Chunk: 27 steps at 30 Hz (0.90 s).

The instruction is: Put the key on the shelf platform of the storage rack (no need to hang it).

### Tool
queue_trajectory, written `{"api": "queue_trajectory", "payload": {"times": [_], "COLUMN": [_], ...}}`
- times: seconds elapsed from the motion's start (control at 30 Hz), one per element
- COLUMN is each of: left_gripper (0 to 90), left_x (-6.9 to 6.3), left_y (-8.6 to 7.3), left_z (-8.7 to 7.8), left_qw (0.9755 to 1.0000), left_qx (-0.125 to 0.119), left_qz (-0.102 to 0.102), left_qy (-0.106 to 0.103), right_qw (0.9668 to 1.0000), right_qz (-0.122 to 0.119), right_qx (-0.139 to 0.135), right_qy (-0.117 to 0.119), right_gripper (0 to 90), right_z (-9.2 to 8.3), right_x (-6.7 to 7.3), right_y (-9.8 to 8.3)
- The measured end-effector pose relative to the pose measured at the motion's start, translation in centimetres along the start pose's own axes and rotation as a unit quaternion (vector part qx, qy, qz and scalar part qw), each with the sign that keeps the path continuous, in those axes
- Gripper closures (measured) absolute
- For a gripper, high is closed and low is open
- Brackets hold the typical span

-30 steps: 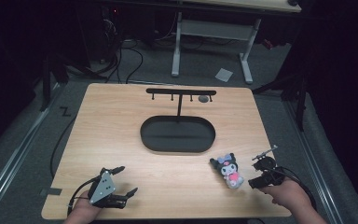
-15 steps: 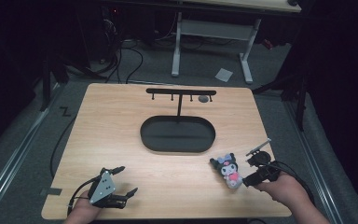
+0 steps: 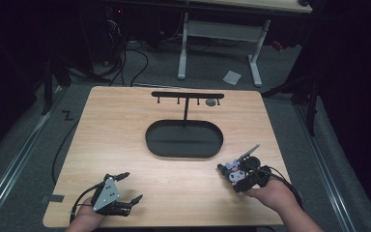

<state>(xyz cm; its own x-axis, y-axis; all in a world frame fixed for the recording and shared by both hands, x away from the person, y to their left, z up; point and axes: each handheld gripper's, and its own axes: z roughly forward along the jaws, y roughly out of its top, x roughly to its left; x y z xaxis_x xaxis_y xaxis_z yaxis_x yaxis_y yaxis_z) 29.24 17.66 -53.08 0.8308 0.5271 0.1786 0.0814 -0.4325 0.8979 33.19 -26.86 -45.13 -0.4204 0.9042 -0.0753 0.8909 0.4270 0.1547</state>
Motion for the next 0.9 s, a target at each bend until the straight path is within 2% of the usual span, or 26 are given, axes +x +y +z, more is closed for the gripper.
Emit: {"api": "queue_trajectory", "payload": {"times": [0.13, 0.17, 0.4, 0.5, 0.57, 0.67, 0.7, 0.9], "left_gripper": [15.1, 15.0, 15.1, 15.1, 15.0, 15.1, 15.0, 15.0], "left_x": [0.0, 0.0, 0.0, 0.0, 0.0, 0.0, 0.0, 0.1], "left_y": [0.0, 0.0, 0.0, 0.0, 0.0, 0.0, 0.0, 0.0], "left_z": [0.0, 0.0, 0.0, 0.0, 0.0, 0.0, 0.0, 0.0], "left_qw": [1.0, 1.0, 1.0, 1.0, 1.0, 1.0, 1.0, 1.0], "left_qx": [0.001, 0.001, 0.001, 0.001, 0.002, 0.002, 0.002, 0.002], "left_qz": [0.001, 0.001, 0.001, 0.001, 0.0, 0.0, 0.0, -0.001], "left_qy": [-0.001, -0.001, 0.0, 0.0, -0.001, -0.001, -0.001, 0.0], "right_qw": [1.0, 0.9999, 0.9997, 0.9997, 0.9998, 0.9998, 0.9998, 0.9999], "right_qz": [0.001, 0.006, 0.014, 0.013, 0.013, 0.015, 0.015, -0.01], "right_qx": [0.005, 0.01, 0.018, 0.022, 0.016, 0.012, 0.011, 0.006], "right_qy": [0.001, 0.0, -0.003, -0.003, -0.003, 0.001, 0.003, -0.005], "right_gripper": [15.9, 17.6, 18.2, 21.8, 30.6, 35.1, 43.1, 46.7], "right_z": [0.9, 1.6, 2.8, 3.1, 3.2, 3.3, 3.3, 2.3], "right_x": [0.2, 0.2, 0.0, 0.1, 0.0, -0.1, -0.1, 0.4], "right_y": [0.1, 0.1, -0.1, -0.1, -0.2, -0.3, -0.2, 0.1]}}
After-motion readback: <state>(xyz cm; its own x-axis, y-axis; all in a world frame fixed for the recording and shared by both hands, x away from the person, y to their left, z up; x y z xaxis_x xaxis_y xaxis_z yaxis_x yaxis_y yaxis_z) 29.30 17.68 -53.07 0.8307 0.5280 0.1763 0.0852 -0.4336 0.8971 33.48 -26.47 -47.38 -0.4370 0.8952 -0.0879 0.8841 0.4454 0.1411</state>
